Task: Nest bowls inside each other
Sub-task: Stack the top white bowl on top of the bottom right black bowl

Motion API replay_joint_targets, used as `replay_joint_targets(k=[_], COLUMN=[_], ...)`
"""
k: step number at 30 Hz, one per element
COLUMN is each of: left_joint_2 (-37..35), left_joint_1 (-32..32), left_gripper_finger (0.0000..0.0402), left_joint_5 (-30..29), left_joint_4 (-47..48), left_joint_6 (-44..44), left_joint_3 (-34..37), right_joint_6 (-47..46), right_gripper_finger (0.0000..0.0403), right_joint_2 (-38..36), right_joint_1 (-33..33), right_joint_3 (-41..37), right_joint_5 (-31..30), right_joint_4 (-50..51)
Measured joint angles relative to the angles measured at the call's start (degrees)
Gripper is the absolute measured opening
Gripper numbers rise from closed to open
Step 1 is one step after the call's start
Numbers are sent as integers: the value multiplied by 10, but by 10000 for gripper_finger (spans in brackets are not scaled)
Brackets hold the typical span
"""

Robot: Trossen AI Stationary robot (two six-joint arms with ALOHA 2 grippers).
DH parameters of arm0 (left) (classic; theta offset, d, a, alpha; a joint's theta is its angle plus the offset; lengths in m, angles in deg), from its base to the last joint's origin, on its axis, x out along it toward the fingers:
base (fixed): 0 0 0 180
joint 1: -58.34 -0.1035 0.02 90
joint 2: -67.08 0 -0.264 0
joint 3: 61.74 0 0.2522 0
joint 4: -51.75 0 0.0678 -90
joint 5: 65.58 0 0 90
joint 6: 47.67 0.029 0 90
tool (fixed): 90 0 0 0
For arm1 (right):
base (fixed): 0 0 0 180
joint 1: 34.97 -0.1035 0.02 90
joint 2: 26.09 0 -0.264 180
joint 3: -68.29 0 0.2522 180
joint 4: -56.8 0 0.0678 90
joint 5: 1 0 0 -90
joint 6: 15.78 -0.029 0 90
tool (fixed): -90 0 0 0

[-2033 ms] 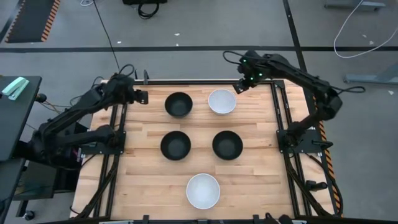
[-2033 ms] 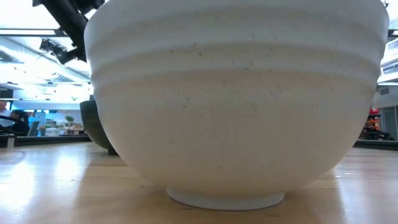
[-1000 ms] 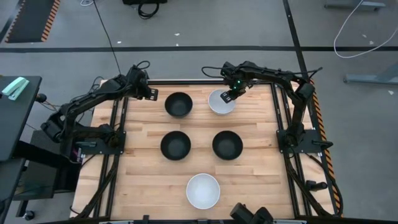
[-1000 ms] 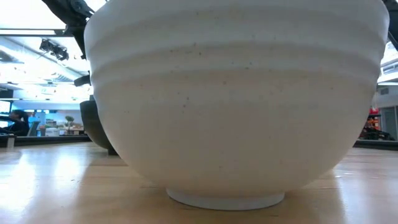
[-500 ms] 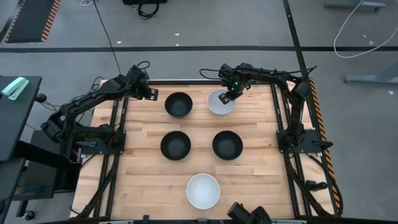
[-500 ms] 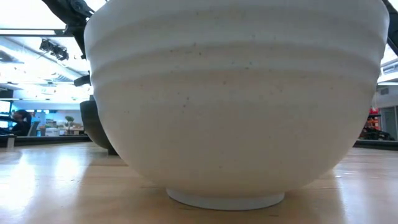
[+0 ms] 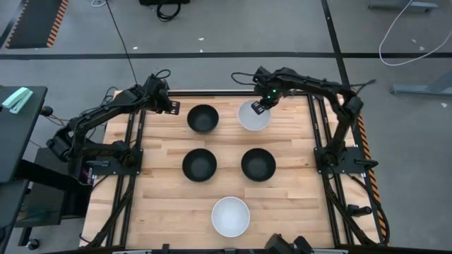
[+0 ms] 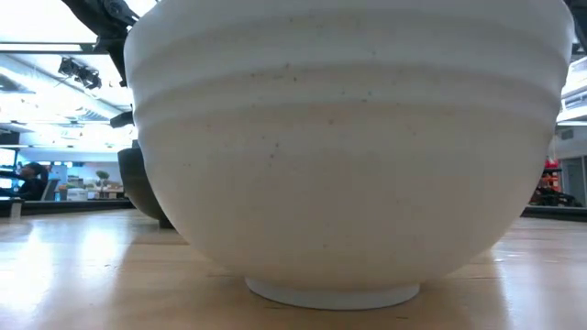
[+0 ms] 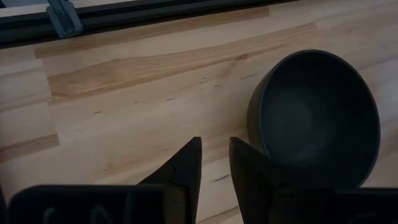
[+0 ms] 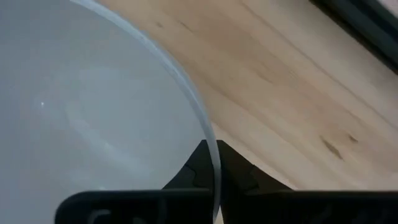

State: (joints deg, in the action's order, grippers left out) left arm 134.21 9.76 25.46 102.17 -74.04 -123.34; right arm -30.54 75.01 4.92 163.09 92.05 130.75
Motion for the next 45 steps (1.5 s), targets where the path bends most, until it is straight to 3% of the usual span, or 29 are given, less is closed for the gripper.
replay_joint_targets(k=[7,16,23,35,45], left_joint_2=[0,0,0,0,0], left_joint_1=[0,0,0,0,0], left_gripper_finger=[82,85,81,84,77], left_joint_5=[0,14,17,18,19], left_joint_4=[0,-1,-1,5,20], left_joint_6=[0,1,1,1,1], left_joint_3=[0,0,0,0,0], right_joint_6=[-4,-107,-136,-74,-49], right_gripper_finger=[3,2,2,2,3], right_joint_2=[-113,-200,-158,-41,9], right_joint_1=[-51,-227,-322,-319,-341], right_joint_3=[0,1,1,1,1], right_joint_5=[0,0,7,15,39], right_joint_4=[100,149,156,147,117])
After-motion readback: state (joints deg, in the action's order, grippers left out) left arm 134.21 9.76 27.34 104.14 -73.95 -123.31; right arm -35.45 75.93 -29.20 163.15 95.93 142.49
